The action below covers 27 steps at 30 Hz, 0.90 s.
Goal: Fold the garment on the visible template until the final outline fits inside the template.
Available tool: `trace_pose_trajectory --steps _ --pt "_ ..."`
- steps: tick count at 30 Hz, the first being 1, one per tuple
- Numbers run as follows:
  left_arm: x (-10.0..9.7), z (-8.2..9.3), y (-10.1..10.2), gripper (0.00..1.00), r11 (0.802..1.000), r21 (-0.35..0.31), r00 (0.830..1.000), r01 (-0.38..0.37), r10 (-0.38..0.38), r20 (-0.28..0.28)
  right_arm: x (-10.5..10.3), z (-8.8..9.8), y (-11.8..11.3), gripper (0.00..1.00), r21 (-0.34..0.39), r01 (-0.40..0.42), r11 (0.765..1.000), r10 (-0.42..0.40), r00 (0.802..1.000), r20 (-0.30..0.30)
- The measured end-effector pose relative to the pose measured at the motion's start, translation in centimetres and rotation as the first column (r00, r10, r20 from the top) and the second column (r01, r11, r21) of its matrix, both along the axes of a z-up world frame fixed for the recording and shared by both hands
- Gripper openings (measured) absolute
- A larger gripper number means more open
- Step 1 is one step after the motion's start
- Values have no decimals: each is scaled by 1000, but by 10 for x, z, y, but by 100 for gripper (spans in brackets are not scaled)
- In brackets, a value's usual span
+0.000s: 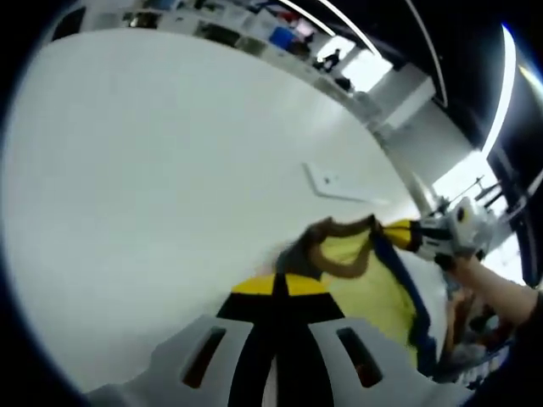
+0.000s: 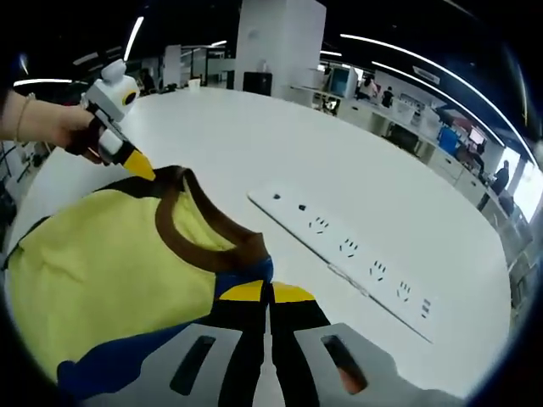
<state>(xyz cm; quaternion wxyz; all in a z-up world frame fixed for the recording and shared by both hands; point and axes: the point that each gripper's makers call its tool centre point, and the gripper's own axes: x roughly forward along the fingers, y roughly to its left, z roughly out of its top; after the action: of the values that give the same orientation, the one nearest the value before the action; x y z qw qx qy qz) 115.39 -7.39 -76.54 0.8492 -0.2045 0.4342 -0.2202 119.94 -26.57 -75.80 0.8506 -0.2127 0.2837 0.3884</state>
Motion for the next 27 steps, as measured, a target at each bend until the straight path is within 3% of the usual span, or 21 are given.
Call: trace_pose_trajectory --steps 27 --pt "7 -10 6 0 998 48 999 36 -36 2 3 -15 2 2 -85 -53 995 55 998 28"
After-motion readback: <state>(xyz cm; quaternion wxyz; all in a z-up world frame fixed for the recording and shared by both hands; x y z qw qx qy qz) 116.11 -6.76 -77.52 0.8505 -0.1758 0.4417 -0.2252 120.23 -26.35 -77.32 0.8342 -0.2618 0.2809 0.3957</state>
